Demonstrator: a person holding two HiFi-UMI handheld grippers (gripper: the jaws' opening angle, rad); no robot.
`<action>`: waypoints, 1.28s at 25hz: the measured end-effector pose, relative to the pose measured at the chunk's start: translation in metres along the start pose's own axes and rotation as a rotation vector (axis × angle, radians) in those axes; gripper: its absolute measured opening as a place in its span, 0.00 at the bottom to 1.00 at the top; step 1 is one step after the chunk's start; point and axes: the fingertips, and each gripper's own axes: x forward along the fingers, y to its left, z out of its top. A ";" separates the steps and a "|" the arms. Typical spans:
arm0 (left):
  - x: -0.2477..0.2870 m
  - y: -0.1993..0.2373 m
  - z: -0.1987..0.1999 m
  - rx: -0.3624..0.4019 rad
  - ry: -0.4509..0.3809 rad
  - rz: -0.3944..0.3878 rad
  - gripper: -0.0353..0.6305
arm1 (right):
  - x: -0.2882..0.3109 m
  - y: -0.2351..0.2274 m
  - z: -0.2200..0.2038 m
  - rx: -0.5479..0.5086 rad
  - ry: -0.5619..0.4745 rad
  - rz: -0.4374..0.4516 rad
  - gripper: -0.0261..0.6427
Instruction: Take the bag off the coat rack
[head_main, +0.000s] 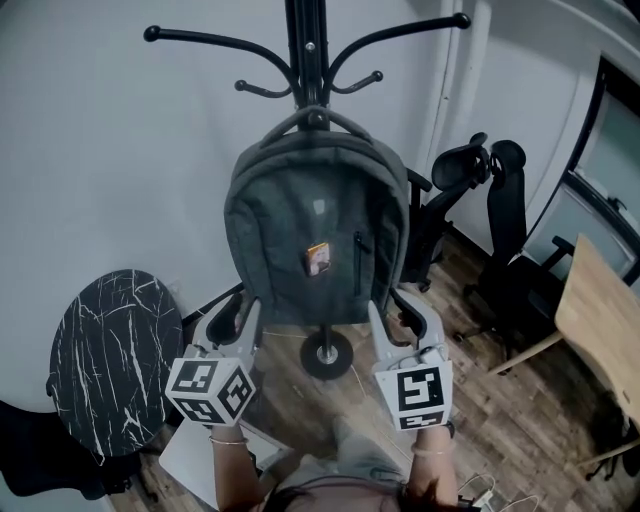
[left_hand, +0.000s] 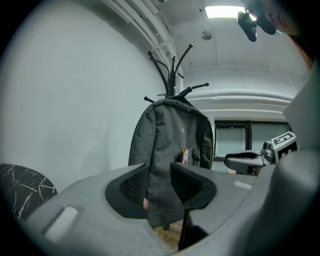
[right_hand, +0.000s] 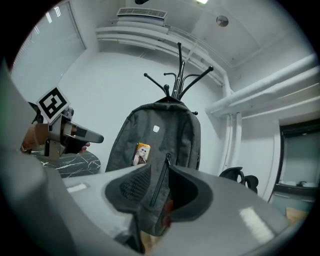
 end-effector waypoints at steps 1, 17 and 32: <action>0.004 0.002 -0.001 0.003 0.007 0.003 0.27 | 0.003 -0.003 -0.002 0.001 0.003 -0.004 0.22; 0.048 0.038 -0.011 0.007 0.078 0.055 0.36 | 0.049 -0.047 -0.037 0.022 0.084 -0.012 0.34; 0.074 0.054 -0.042 -0.024 0.202 0.025 0.44 | 0.077 -0.059 -0.067 0.164 0.149 0.062 0.45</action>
